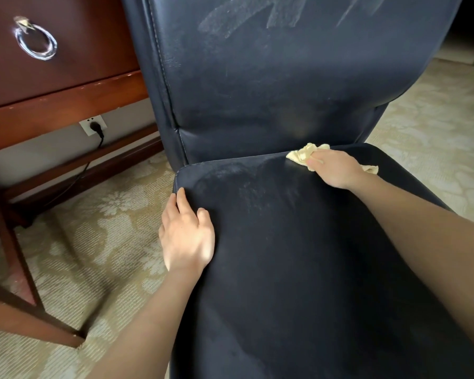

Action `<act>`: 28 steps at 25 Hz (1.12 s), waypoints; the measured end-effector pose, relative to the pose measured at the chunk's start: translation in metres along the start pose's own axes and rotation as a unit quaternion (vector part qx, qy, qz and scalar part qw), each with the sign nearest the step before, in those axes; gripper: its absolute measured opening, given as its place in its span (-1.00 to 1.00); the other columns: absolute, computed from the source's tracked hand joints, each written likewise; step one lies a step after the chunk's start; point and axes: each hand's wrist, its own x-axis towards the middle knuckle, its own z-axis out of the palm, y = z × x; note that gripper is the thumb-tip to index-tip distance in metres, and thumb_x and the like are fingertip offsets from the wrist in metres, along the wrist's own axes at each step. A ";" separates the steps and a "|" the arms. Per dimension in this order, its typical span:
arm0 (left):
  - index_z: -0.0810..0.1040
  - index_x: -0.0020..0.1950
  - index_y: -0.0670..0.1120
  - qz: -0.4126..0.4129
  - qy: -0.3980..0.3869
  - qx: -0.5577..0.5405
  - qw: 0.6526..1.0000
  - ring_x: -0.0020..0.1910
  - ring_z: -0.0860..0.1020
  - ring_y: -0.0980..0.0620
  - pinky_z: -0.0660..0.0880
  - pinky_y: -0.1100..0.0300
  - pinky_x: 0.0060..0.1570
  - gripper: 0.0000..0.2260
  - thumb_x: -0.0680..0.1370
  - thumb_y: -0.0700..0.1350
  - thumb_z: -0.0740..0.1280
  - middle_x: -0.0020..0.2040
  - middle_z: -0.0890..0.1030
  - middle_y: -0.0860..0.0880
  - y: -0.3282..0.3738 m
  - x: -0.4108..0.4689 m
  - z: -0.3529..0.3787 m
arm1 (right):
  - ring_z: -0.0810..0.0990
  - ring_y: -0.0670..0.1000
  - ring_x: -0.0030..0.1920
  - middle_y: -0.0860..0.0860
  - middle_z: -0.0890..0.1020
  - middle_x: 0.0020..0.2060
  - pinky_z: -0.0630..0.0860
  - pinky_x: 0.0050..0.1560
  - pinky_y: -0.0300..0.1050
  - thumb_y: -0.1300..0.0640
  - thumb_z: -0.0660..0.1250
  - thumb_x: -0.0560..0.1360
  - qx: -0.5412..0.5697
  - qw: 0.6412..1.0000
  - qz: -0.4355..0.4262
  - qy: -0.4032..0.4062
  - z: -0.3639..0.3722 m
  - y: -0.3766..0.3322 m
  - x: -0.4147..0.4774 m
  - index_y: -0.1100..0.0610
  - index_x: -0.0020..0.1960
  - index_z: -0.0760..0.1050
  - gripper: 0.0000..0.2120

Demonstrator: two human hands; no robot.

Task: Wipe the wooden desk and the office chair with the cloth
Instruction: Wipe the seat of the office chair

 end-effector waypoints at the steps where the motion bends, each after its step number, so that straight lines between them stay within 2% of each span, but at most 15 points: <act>1: 0.08 0.53 -0.07 -0.001 0.003 0.000 1.000 0.47 0.14 -0.08 0.12 -0.05 0.42 -0.49 0.57 -0.04 0.05 0.52 0.17 -0.07 0.000 -0.001 0.000 | 0.47 0.17 0.03 0.10 0.46 -0.01 0.35 -0.03 0.03 0.06 -0.01 0.62 -0.005 1.000 0.006 -0.004 0.001 -0.010 0.006 0.05 -0.11 0.38 -0.76; 4: 0.02 0.54 -0.07 -0.004 0.007 0.000 1.000 0.47 0.13 -0.06 0.09 -0.02 0.43 -0.45 0.56 -0.06 0.03 0.53 0.15 -0.05 -0.001 -0.003 0.002 | 0.48 0.17 0.04 0.08 0.46 -0.01 0.35 -0.06 0.02 0.06 -0.01 0.60 -0.011 0.999 -0.047 -0.021 0.010 -0.053 0.020 0.03 -0.11 0.39 -0.76; 8: -0.04 0.55 -0.07 -0.002 0.011 -0.012 1.000 0.46 0.15 -0.05 0.09 0.00 0.43 -0.42 0.54 -0.08 0.04 0.53 0.15 -0.05 -0.002 -0.001 0.003 | 0.46 0.15 0.16 0.06 0.51 0.15 0.36 0.06 0.05 -0.03 0.01 0.61 -0.003 0.989 -0.141 -0.047 0.024 -0.126 0.029 0.00 0.16 0.48 -0.69; 12: -0.07 0.56 -0.08 -0.003 0.013 -0.022 1.000 0.46 0.14 -0.06 0.09 0.00 0.43 -0.40 0.54 -0.10 0.06 0.52 0.16 -0.06 -0.002 -0.001 0.002 | 0.50 0.12 0.12 0.01 0.54 0.14 0.40 0.05 0.05 -0.06 0.04 0.61 0.001 0.974 -0.218 -0.060 0.037 -0.186 0.026 -0.06 -0.04 0.41 -0.80; 17: -0.07 0.56 -0.08 0.010 0.016 -0.022 1.000 0.44 0.19 -0.08 0.18 -0.07 0.39 -0.40 0.54 -0.13 0.06 0.50 0.18 -0.07 -0.003 -0.002 0.000 | 0.51 0.07 0.02 -0.01 0.56 0.04 0.41 0.04 0.05 -0.01 0.09 0.62 0.046 0.953 -0.299 -0.025 0.045 -0.190 0.014 0.03 -0.05 0.49 -0.77; 21: -0.05 0.55 -0.11 0.006 0.018 0.000 1.000 0.43 0.22 -0.07 0.19 -0.05 0.39 -0.42 0.55 -0.13 0.05 0.50 0.19 -0.07 -0.002 -0.001 0.000 | 0.50 0.05 -0.06 -0.03 0.54 -0.11 0.35 -0.11 -0.03 -0.04 0.13 0.60 0.090 0.958 -0.273 -0.008 0.045 -0.154 0.011 -0.05 -0.19 0.44 -0.78; 25: -0.03 0.55 -0.10 0.002 0.022 0.001 1.000 0.43 0.23 -0.06 0.18 -0.06 0.40 -0.43 0.55 -0.12 0.05 0.50 0.21 -0.06 -0.002 -0.001 -0.001 | 0.51 0.10 -0.04 -0.01 0.54 -0.13 0.41 0.03 0.09 -0.05 0.14 0.57 0.109 0.976 -0.187 0.000 0.031 -0.093 0.011 -0.17 -0.32 0.35 -0.72; 28: 0.00 0.55 -0.11 0.008 0.023 0.000 1.000 0.42 0.24 -0.07 0.18 -0.04 0.40 -0.44 0.55 -0.13 0.04 0.49 0.23 -0.08 -0.001 0.001 0.000 | 0.51 0.13 0.00 0.02 0.56 -0.08 0.39 0.03 0.07 -0.05 0.11 0.58 0.080 0.988 -0.131 0.026 0.020 -0.044 0.010 -0.14 -0.20 0.43 -0.79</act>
